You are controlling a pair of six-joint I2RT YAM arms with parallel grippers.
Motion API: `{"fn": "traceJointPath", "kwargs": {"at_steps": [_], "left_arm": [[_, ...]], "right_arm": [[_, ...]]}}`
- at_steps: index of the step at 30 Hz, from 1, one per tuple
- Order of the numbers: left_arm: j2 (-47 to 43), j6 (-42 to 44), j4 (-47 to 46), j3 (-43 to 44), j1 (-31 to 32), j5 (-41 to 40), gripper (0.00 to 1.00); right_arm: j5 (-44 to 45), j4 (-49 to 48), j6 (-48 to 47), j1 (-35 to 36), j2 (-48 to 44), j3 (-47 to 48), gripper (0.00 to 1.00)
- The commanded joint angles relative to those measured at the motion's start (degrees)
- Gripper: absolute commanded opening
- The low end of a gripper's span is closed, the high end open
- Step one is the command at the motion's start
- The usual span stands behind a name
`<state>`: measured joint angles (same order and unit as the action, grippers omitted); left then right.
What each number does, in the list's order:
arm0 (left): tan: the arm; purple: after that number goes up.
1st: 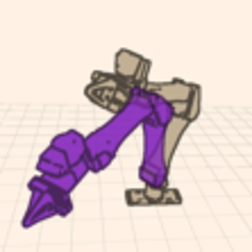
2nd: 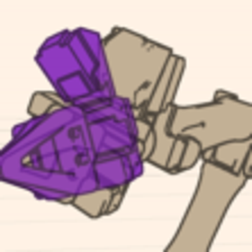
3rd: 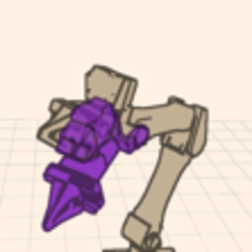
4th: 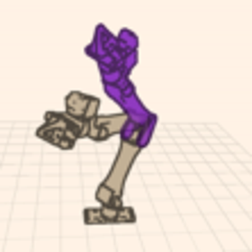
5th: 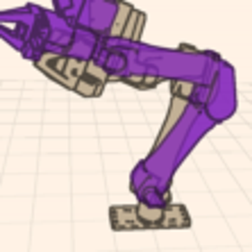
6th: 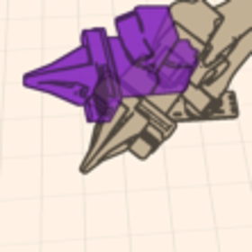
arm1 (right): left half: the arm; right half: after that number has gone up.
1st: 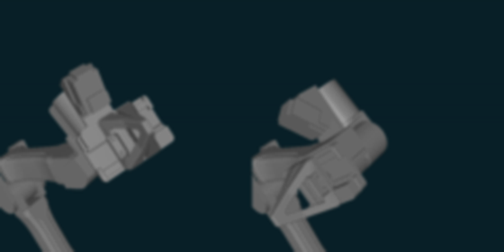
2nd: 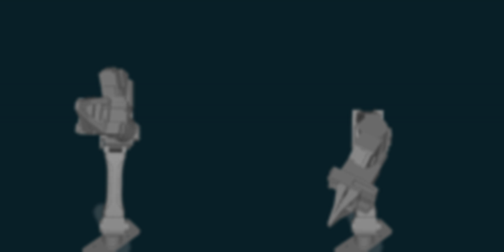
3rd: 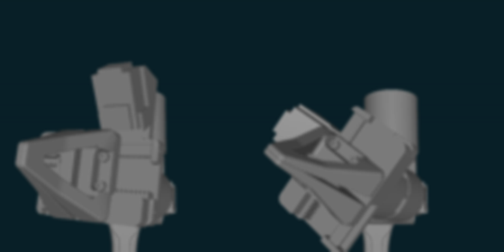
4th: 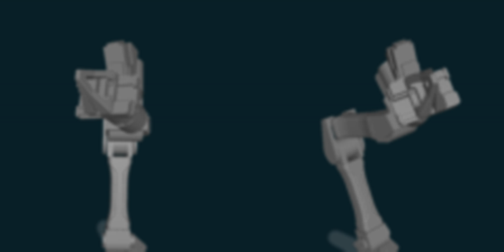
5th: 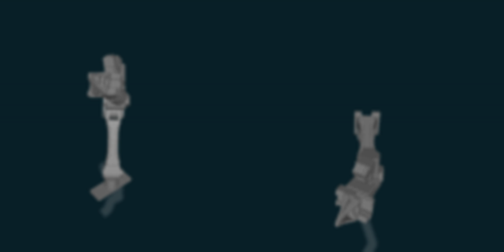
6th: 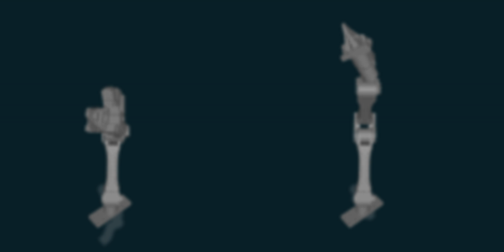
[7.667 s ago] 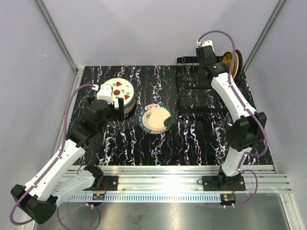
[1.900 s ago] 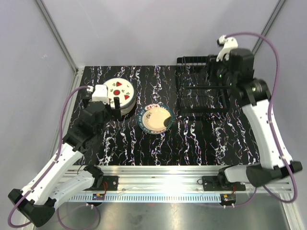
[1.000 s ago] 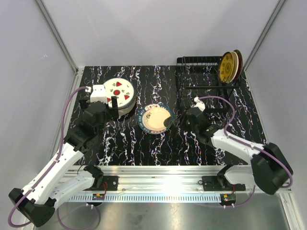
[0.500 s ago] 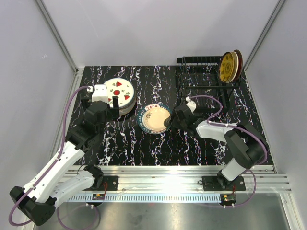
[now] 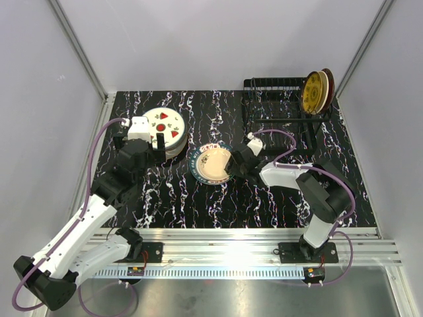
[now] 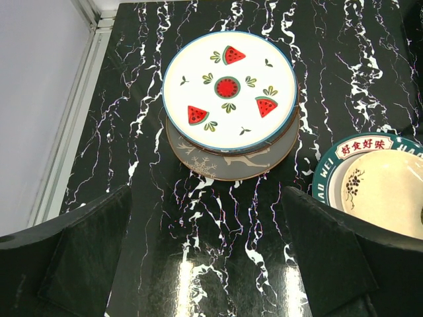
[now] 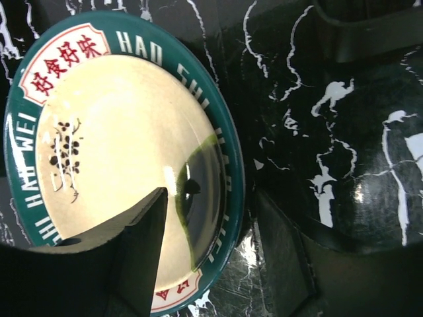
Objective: Load the plates into the dish rack
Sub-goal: Grab a plate with the right arm
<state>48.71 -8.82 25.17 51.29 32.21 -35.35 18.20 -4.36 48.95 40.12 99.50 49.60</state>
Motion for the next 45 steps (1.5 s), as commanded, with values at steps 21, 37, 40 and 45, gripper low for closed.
{"fn": "traceJointPath", "kwargs": {"at_steps": [21, 37, 40, 45], "left_arm": [[0.6, -0.15, -1.44, 1.27, 0.31, 2.48, 0.99], [0.33, -0.23, -1.26, 1.45, 0.4, 3.01, 0.99], [0.42, -0.23, -1.26, 1.45, 0.4, 3.18, 0.99], [0.25, -0.15, -1.26, 1.36, 0.4, 3.1, 0.99]], "right_arm": [[8.08, 15.17, -2.45, 1.37, -2.12, 4.45, 0.36], [8.52, 18.33, -3.42, 1.37, -5.55, 3.75, 0.29], [8.96, 18.86, -3.95, 1.37, -6.51, 3.83, 0.24], [9.75, 20.0, -4.3, 1.37, -7.57, 3.92, 0.2]]}}
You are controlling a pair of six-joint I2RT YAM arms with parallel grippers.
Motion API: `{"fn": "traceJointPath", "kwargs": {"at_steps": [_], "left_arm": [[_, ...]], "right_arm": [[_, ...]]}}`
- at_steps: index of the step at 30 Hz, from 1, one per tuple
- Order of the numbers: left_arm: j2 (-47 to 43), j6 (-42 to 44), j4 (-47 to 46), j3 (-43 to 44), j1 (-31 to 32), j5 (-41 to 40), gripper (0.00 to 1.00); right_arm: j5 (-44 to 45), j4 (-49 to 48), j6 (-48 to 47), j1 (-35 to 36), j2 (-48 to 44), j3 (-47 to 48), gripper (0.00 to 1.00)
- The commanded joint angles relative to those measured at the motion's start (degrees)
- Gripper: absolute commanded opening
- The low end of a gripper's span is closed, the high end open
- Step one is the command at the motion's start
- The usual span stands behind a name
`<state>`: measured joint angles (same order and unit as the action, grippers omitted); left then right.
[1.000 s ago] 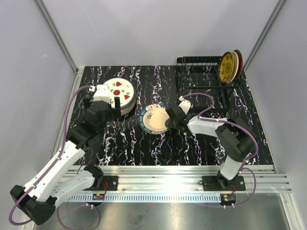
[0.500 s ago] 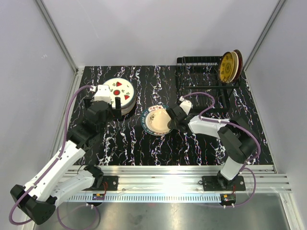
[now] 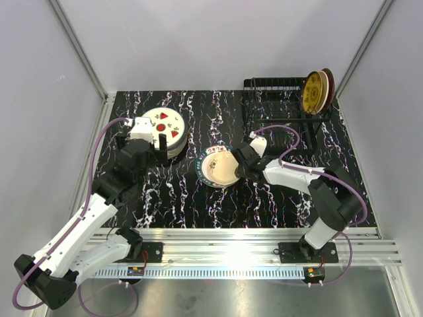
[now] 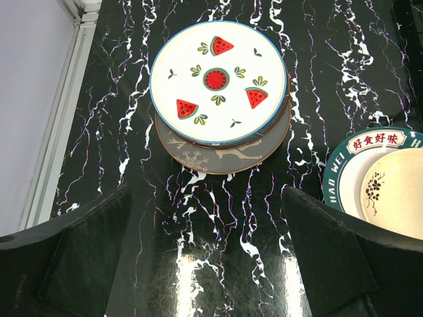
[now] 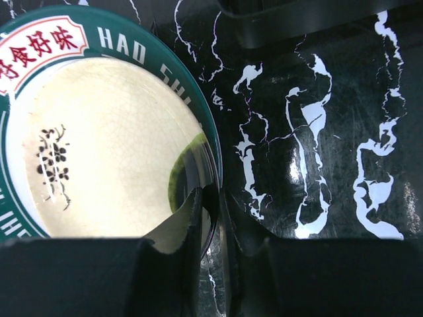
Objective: Load the plates into the dish rack
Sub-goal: Grab a plate with the right arm
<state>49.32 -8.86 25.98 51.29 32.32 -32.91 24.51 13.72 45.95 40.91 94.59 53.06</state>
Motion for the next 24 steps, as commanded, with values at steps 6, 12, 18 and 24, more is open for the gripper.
{"fn": "traceJointPath", "kwargs": {"at_steps": [6, 12, 18, 24], "left_arm": [[-0.45, -0.1, -1.98, 1.53, 0.29, 0.65, 0.99], [-0.37, -0.1, -1.9, 1.45, 0.29, 0.65, 0.99], [-0.01, -0.1, -1.89, 1.45, 0.29, 1.0, 0.99], [0.25, -0.1, -1.9, 1.45, 0.29, 1.09, 0.99]], "right_arm": [[4.4, 2.37, -1.22, 0.49, -5.37, 0.03, 0.15], [2.65, -0.78, -1.04, 0.58, -10.28, -1.28, 0.13], [1.42, -4.74, -0.6, 0.58, -16.52, -3.75, 0.08], [0.36, -7.03, 0.28, 0.58, -22.68, -7.26, 0.0]]}}
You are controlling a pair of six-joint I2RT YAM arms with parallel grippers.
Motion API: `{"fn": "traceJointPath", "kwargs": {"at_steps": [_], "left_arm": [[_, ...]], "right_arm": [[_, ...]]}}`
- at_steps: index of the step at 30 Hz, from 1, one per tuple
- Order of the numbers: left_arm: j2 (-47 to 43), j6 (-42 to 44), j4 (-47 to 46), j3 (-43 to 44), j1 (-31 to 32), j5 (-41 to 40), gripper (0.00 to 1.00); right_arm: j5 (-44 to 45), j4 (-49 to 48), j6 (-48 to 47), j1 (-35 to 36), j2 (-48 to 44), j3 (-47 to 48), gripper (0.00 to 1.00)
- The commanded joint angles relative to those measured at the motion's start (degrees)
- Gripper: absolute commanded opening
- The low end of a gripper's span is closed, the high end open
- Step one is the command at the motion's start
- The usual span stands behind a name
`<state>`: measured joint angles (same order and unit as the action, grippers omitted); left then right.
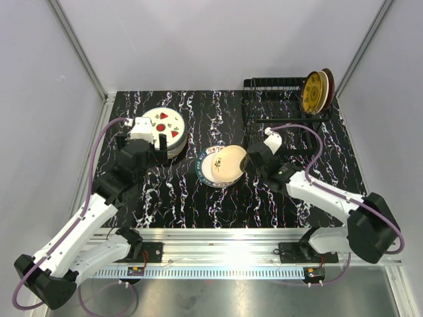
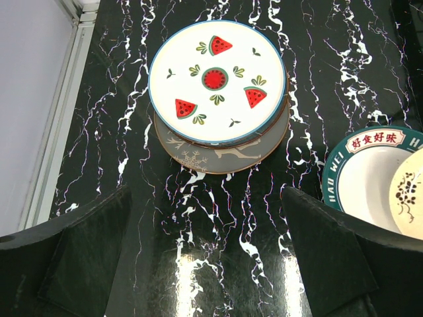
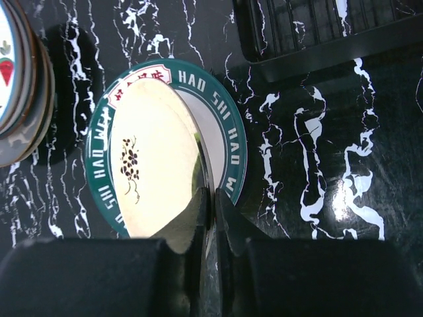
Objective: Load the plates into the dish rack
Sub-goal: Grab a plate with the right arm, then pass the plate from the right arm to the left
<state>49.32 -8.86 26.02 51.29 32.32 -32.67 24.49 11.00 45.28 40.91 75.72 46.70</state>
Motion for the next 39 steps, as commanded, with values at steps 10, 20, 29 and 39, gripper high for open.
{"fn": "traceJointPath", "kwargs": {"at_steps": [10, 20, 29, 39], "left_arm": [[0.87, -0.36, -1.5, 1.97, 0.29, 1.11, 0.99], [-1.78, -0.98, -8.44, 0.3, 0.29, 37.88, 0.99], [5.0, -1.24, -7.21, 2.24, 0.29, 51.89, 0.99], [5.26, -2.13, -8.88, 1.89, 0.29, 57.62, 0.7]], "right_arm": [[-7.68, -1.51, -8.09, 0.58, -14.1, 0.06, 0.0], [-22.81, -5.71, -10.91, 0.58, -19.46, -0.99, 0.0], [-28.71, -14.59, -10.3, 0.58, -22.54, -3.8, 0.0], [-28.97, -21.02, -8.36, 0.58, -26.41, -7.93, 0.0]]}}
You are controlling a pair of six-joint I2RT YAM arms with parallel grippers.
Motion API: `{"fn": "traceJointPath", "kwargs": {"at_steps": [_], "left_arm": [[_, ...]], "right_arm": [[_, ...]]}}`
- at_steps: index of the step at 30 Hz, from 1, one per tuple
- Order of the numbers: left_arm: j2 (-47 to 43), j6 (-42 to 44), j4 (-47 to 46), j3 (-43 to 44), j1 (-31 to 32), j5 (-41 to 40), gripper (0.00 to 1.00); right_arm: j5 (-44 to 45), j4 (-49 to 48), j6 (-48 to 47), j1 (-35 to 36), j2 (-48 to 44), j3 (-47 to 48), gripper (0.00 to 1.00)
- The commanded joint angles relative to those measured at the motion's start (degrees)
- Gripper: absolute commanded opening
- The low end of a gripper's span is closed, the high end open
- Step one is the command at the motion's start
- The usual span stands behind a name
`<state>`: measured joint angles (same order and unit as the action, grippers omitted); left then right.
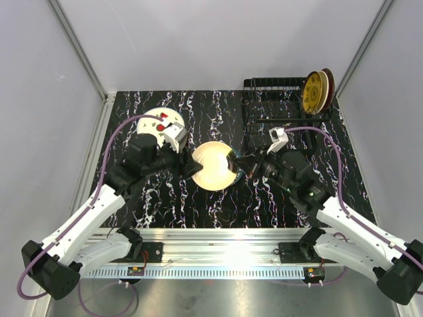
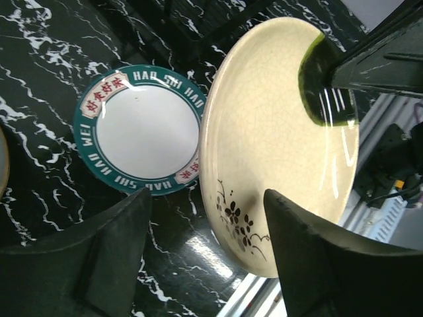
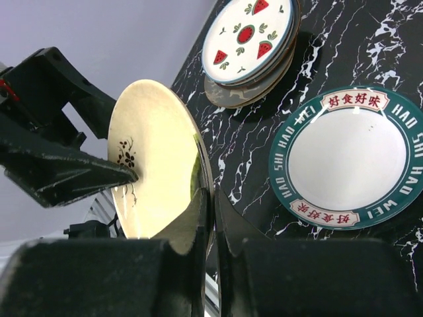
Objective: Load the plates into the dish rack
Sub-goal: Pass the plate from the right arm to the left, then pass the plate from the left arm to the right
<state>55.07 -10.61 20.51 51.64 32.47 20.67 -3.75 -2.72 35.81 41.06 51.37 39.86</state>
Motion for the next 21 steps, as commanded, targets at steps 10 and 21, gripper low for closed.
{"fn": "traceJointPath", "kwargs": {"at_steps": [10, 21], "left_arm": [[-3.3, -2.83, -7.49, 0.31, 0.14, 11.83, 0.0], [-2.51, -6.09, -11.29, -0.84, 0.14, 18.71, 0.0]], "right_arm": [[-1.61, -9.14, 3.03, 0.43, -3.12, -3.91, 0.06], [-3.9, -10.37, 2.77, 0.34, -3.21, -5.14, 0.41]]}}
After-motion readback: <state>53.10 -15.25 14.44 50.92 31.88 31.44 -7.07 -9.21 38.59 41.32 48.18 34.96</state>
